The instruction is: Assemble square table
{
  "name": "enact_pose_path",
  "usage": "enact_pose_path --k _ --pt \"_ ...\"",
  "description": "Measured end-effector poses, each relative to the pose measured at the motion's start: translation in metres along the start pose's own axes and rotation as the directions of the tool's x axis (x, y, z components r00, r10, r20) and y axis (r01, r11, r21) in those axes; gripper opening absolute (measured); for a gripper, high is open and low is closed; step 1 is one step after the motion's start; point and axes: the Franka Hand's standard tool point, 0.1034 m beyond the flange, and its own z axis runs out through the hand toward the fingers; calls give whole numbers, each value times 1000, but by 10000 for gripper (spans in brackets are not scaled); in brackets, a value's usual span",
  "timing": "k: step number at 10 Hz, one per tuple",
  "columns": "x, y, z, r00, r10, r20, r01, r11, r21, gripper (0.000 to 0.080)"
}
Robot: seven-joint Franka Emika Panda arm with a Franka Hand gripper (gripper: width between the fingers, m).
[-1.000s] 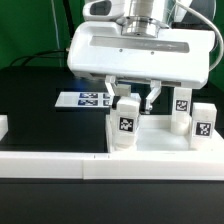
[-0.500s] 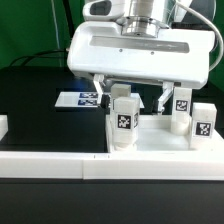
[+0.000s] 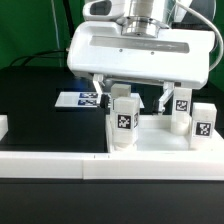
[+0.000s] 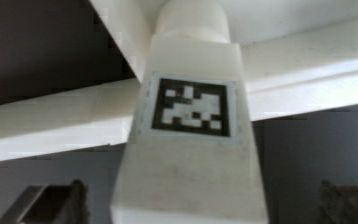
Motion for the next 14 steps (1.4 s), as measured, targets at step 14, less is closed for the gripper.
enact_pose_path --k 14 --pt "18 10 -1 884 37 466 -39 999 -5 649"
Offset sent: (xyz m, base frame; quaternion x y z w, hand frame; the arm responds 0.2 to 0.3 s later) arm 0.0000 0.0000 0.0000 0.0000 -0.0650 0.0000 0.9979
